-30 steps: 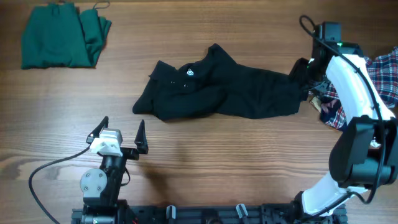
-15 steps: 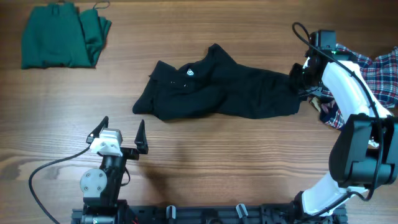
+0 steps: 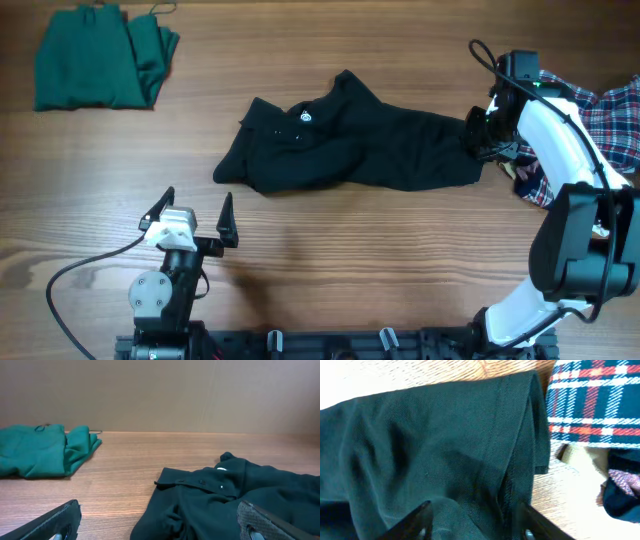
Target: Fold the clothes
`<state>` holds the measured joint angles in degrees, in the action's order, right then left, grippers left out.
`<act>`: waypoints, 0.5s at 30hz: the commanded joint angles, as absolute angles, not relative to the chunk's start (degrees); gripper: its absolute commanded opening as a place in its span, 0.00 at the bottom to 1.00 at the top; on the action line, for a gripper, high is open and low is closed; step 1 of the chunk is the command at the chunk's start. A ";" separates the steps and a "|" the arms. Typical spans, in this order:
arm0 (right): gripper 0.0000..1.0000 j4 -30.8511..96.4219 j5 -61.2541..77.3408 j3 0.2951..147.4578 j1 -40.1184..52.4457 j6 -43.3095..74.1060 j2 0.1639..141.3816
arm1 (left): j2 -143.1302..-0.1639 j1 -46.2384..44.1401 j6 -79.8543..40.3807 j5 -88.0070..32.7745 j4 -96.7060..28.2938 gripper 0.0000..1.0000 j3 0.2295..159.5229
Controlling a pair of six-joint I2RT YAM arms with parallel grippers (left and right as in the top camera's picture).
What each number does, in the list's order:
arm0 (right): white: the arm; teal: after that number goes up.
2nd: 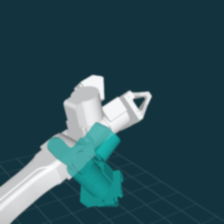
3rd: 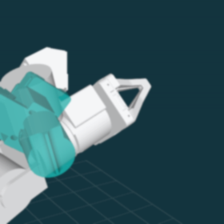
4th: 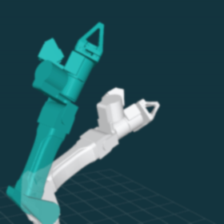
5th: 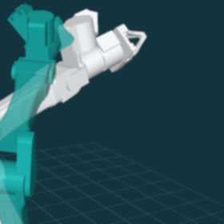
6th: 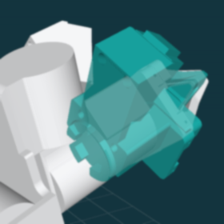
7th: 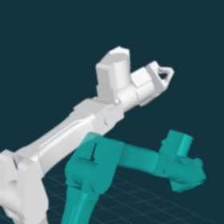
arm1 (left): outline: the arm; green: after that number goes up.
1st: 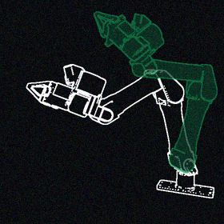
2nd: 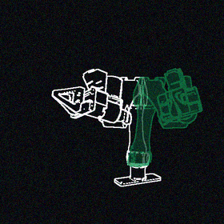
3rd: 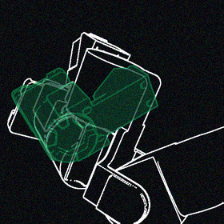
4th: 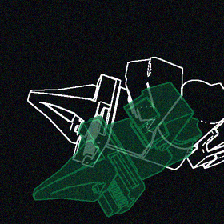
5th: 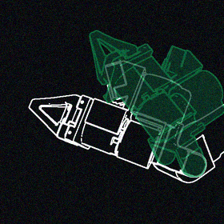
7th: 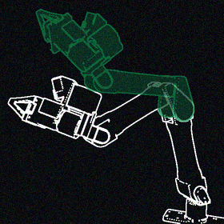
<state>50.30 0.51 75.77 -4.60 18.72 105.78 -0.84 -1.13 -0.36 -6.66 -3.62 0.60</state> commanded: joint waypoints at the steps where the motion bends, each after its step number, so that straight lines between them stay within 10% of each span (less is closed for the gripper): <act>1: 0.56 50.52 -0.71 75.29 -4.36 18.31 106.59 | -0.45 -1.39 -0.91 -6.09 -3.88 1.00 0.32; 15: 0.04 47.48 2.85 68.90 -4.36 18.00 106.63 | -0.45 -1.39 -0.91 -6.09 -3.88 1.00 0.32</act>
<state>48.62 1.89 70.00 -4.60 18.02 105.82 -0.84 -1.13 -0.36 -6.66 -3.62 0.60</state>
